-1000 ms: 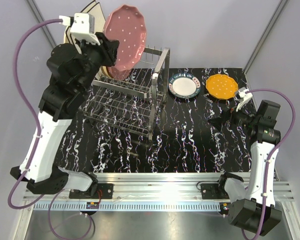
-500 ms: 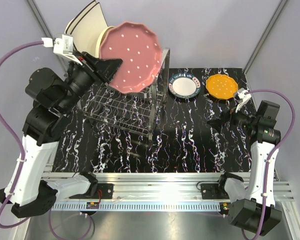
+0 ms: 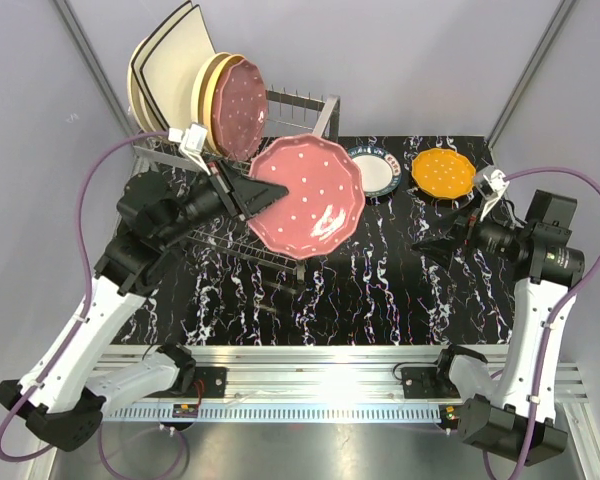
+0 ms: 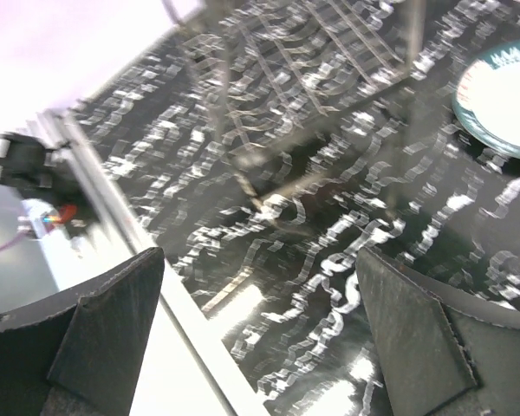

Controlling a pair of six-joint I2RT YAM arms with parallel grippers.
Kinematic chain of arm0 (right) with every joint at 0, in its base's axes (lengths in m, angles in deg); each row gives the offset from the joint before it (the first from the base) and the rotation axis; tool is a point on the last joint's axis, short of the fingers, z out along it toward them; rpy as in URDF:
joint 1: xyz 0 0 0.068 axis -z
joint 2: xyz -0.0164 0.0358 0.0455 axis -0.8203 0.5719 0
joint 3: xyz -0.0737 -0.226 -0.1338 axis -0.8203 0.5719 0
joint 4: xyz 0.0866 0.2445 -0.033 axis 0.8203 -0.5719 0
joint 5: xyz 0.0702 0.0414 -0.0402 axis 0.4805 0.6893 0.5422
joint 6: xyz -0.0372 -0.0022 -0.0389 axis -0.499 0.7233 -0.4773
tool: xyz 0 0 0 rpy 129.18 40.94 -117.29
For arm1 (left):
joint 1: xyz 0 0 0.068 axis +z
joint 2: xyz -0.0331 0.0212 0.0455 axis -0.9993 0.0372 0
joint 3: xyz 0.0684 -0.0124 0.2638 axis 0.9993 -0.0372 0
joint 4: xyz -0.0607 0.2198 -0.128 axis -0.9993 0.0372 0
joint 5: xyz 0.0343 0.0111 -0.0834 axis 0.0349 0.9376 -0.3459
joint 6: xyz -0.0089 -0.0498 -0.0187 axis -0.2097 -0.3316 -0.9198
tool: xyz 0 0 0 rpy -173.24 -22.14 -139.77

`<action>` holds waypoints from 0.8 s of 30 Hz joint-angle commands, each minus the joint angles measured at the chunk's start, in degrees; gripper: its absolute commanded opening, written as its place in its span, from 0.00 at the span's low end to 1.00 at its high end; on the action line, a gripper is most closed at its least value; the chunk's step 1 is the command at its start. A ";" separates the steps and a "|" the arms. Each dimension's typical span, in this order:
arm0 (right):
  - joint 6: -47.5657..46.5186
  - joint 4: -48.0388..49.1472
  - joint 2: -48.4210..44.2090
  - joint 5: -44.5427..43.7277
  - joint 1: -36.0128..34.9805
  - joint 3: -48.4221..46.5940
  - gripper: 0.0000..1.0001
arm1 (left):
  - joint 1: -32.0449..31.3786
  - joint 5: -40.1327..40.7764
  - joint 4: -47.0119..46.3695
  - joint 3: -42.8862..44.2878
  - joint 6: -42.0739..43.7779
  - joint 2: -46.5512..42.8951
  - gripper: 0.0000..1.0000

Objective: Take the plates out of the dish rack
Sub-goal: Pass the plate from the left arm to the right

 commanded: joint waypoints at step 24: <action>44.72 35.34 -1.25 7.19 -23.57 11.33 1.00 | -6.09 -4.46 -26.89 -26.96 -8.00 -9.12 0.00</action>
